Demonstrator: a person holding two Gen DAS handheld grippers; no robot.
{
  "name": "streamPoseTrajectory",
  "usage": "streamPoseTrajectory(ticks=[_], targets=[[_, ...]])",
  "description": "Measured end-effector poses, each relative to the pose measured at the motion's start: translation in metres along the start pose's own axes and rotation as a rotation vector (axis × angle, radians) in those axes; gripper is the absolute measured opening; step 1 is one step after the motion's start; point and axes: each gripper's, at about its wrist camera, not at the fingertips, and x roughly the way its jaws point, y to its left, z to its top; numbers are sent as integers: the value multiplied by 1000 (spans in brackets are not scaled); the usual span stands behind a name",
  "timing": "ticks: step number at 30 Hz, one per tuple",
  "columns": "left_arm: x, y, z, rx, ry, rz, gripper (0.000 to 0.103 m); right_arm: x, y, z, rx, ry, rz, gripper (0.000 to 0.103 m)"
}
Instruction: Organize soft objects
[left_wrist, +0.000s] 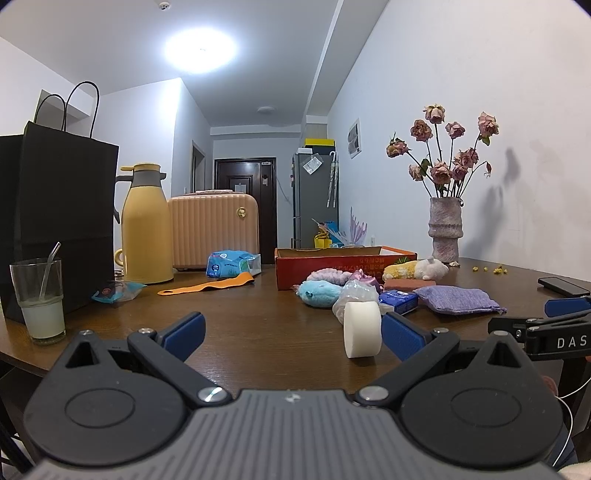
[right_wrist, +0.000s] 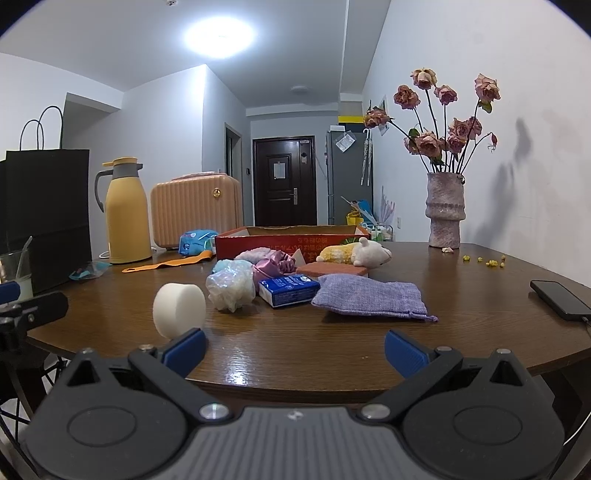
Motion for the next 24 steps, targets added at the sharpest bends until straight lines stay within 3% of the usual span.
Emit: streamPoseTrajectory(ticks=[24], targets=[[-1,-7,-1,8,-2,-1,103,2,2,1,3,3,2,103]])
